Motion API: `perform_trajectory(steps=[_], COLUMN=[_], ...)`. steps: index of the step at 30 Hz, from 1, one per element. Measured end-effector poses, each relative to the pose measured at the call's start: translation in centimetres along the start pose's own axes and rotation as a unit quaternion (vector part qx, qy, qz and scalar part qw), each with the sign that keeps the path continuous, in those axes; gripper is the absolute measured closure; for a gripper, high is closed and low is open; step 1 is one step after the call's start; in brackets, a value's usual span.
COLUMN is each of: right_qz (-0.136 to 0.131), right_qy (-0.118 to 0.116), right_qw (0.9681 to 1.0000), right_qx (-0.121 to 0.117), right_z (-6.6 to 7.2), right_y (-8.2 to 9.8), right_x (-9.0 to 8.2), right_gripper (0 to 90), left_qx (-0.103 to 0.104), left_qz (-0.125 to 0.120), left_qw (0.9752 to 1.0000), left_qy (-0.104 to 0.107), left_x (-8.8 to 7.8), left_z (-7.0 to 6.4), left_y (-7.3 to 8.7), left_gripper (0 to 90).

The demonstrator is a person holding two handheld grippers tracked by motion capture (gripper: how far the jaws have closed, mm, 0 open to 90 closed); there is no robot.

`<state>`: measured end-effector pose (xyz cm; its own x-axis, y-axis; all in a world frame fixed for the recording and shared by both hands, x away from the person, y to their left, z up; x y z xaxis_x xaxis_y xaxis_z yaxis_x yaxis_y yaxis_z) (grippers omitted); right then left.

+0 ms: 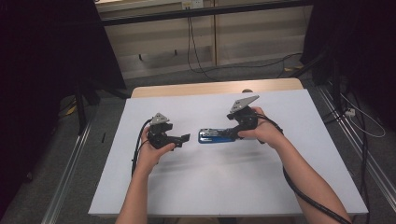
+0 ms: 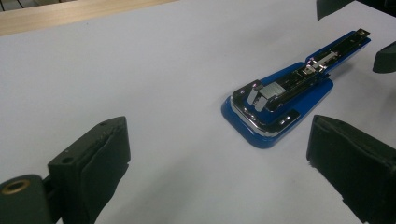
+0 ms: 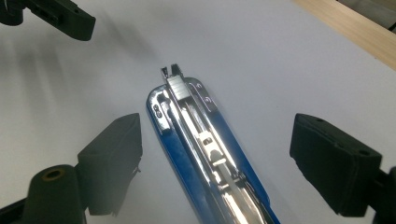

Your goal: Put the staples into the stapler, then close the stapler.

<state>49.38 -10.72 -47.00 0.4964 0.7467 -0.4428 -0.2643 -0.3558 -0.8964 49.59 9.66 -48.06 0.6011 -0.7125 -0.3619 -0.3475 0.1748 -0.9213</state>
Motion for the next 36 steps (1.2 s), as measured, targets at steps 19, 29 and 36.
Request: perform_trajectory(steps=[19,29,36], right_qz=[0.002,0.006,0.000], right_qy=[0.064,0.096,0.117], right_qw=[0.9979,0.9953,0.9930], right_qx=[0.011,0.014,0.017], right_z=[-0.8,-0.9,-1.0], right_y=[2.1,3.3,3.6], right_x=[-4.2,-6.3,-7.7], right_gripper=[12.6,12.6,13.0], left_qx=[0.010,0.008,0.010], left_qz=[0.004,0.006,0.010], left_qw=[0.9999,0.9999,0.9999], left_qy=[0.002,0.003,0.005], left_x=[0.2,0.3,0.6], left_z=[-0.3,-0.5,-0.6], left_y=[0.1,0.2,0.4], left_gripper=[6.6,6.8,7.8])
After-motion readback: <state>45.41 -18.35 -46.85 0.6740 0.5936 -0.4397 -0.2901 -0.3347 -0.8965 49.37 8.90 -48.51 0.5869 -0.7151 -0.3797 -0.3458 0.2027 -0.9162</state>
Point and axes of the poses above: each handheld gripper's, and its own axes: x roughly forward along the jaws, y roughly out of its underside, z roughly to its left, the point moved 9 cm from there along x, roughly forward along the jaws, and after that the axes turned 12 degrees about -z, right-handed, at the moved point
